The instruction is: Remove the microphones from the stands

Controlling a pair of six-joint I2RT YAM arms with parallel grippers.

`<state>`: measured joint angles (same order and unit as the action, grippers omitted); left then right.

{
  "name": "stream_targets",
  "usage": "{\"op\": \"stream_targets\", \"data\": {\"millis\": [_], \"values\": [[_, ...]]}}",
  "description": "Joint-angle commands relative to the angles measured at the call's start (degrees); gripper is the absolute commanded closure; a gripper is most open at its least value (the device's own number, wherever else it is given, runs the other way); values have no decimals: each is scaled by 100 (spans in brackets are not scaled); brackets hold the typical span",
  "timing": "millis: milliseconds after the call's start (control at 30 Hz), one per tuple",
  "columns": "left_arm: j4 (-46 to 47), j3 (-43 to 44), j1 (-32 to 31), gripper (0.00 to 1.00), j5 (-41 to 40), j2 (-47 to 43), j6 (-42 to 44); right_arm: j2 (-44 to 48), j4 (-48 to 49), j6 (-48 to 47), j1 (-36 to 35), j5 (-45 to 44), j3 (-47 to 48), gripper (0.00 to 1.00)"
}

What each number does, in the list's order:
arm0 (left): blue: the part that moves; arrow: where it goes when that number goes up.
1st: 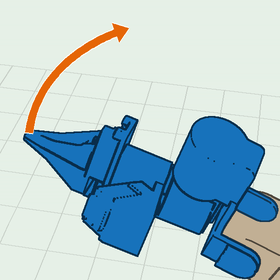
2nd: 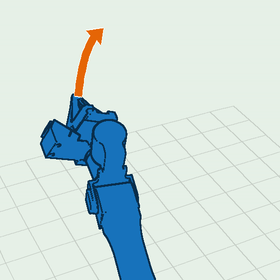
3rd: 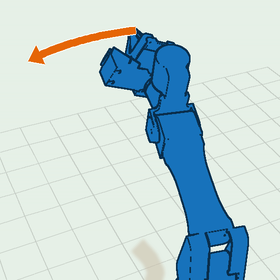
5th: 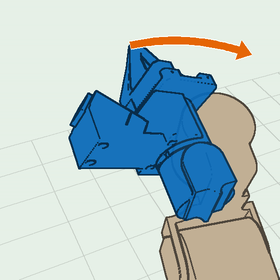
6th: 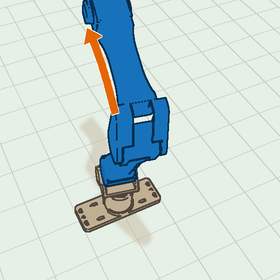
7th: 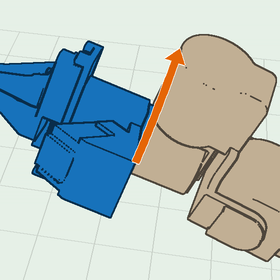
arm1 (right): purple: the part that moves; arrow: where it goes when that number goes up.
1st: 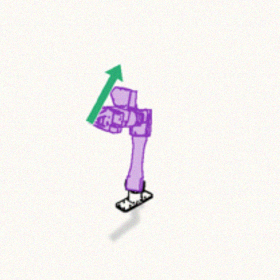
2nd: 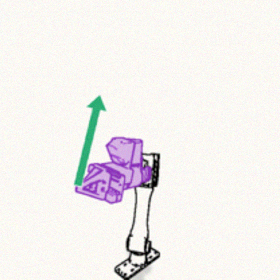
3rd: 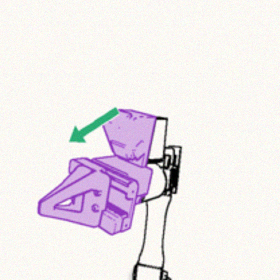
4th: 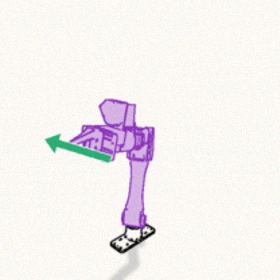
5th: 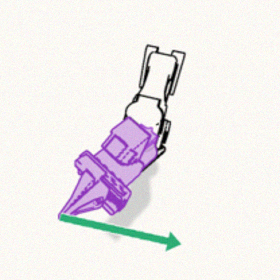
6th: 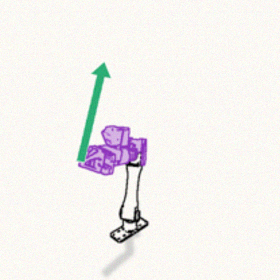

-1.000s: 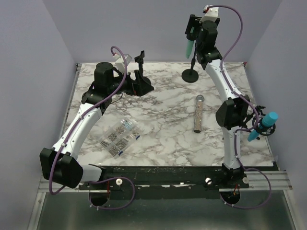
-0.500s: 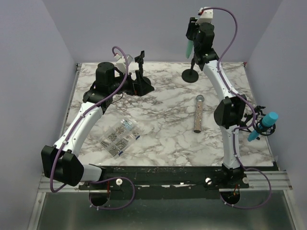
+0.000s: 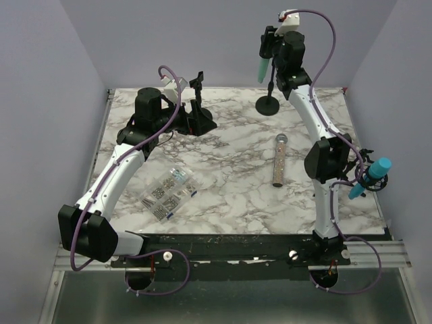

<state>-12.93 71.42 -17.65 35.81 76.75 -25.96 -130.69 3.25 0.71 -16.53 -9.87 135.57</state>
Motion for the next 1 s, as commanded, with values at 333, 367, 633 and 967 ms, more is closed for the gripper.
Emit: {"op": "stream_targets", "data": {"millis": [333,367,633,967], "values": [[-18,22,-20,2,-91,-186,168,2381,-252,205,-1048,187,-2153,99],[-36,29,-19,2,-100,-208,174,2493,-310,230,-1168,153,-2280,100],[-71,37,-19,1,-195,-513,248,3767,-298,130,-2360,-875,-3885,99],[114,-227,-20,2,-708,-1040,346,4819,-579,1032,-3475,-1725,-5297,99]]}}
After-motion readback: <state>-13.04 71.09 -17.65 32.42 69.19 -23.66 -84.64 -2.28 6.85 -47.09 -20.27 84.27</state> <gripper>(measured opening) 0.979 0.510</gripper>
